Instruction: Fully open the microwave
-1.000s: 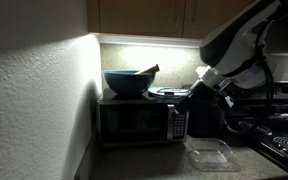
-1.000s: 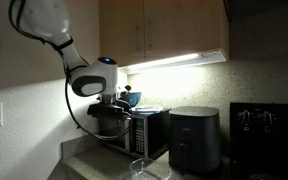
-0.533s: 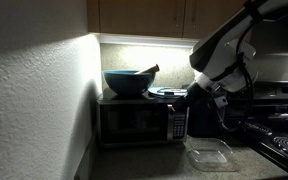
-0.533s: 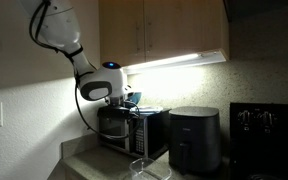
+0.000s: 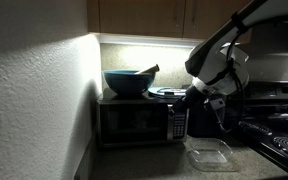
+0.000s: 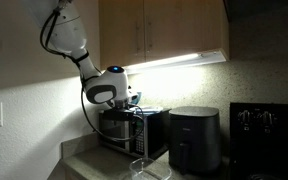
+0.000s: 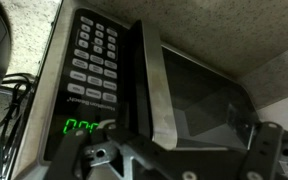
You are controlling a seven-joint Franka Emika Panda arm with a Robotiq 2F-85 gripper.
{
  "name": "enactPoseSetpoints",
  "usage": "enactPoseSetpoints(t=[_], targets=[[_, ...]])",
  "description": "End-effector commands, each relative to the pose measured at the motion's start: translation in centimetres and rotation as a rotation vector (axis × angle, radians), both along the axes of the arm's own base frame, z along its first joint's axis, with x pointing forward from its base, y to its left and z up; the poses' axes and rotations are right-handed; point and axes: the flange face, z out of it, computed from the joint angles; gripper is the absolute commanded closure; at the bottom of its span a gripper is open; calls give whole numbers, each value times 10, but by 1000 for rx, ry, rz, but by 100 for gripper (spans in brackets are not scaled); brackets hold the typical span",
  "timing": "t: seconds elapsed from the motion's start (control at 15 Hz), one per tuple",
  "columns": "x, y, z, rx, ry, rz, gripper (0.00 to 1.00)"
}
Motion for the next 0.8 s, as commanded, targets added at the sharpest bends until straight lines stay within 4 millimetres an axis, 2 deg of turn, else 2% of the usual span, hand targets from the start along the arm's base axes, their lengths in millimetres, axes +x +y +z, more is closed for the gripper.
enactPoseSetpoints(t=[0.0, 0.33, 0.73], targets=[[2, 0, 3, 14, -12, -7, 0], [10, 6, 19, 74, -67, -28, 0], [12, 6, 20, 88, -61, -44, 0]])
